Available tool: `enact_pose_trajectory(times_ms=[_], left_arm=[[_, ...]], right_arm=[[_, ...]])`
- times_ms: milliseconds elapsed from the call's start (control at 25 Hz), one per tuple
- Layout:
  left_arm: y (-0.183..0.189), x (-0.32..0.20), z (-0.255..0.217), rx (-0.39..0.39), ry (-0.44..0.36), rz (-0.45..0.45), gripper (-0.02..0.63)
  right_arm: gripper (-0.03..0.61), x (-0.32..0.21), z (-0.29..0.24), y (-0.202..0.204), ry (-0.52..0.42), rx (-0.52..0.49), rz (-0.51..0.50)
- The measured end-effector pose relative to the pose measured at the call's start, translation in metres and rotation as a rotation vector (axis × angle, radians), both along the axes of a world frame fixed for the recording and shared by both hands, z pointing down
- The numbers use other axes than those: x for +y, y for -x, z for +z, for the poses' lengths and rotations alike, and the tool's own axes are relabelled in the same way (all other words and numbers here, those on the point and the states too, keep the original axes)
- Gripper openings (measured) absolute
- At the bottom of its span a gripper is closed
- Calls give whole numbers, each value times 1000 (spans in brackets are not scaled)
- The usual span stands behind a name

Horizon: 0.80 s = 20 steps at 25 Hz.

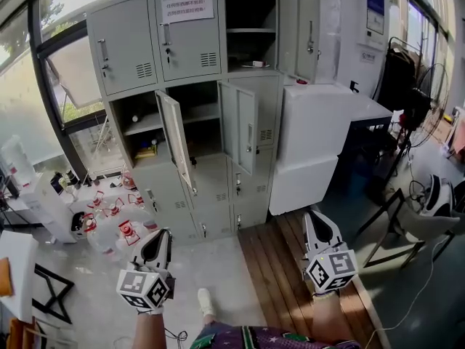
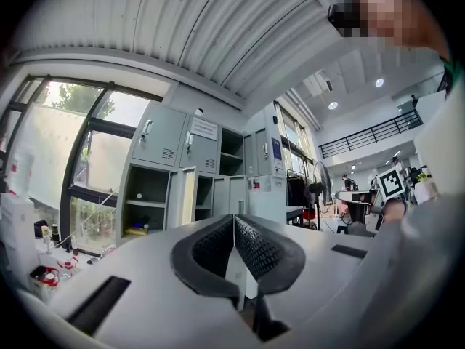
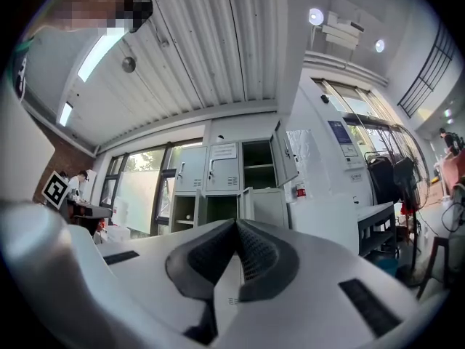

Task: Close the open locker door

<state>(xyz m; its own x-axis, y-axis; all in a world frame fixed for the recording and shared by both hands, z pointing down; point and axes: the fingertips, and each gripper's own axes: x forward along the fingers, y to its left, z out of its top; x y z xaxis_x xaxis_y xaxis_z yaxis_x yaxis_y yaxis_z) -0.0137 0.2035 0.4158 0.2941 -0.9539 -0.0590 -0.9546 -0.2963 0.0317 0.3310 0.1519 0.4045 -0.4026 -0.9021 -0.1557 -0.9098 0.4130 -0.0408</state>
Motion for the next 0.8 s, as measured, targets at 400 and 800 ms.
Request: enact_pose_trajectory(times_ms=[400, 800], left_arm=[[21, -27, 8, 13, 19, -23, 23], [65, -102, -2, 48, 28, -16, 23]], right_arm=[[5, -36, 8, 23, 36, -16, -36], [5, -123, -12, 69, 41, -34, -28]])
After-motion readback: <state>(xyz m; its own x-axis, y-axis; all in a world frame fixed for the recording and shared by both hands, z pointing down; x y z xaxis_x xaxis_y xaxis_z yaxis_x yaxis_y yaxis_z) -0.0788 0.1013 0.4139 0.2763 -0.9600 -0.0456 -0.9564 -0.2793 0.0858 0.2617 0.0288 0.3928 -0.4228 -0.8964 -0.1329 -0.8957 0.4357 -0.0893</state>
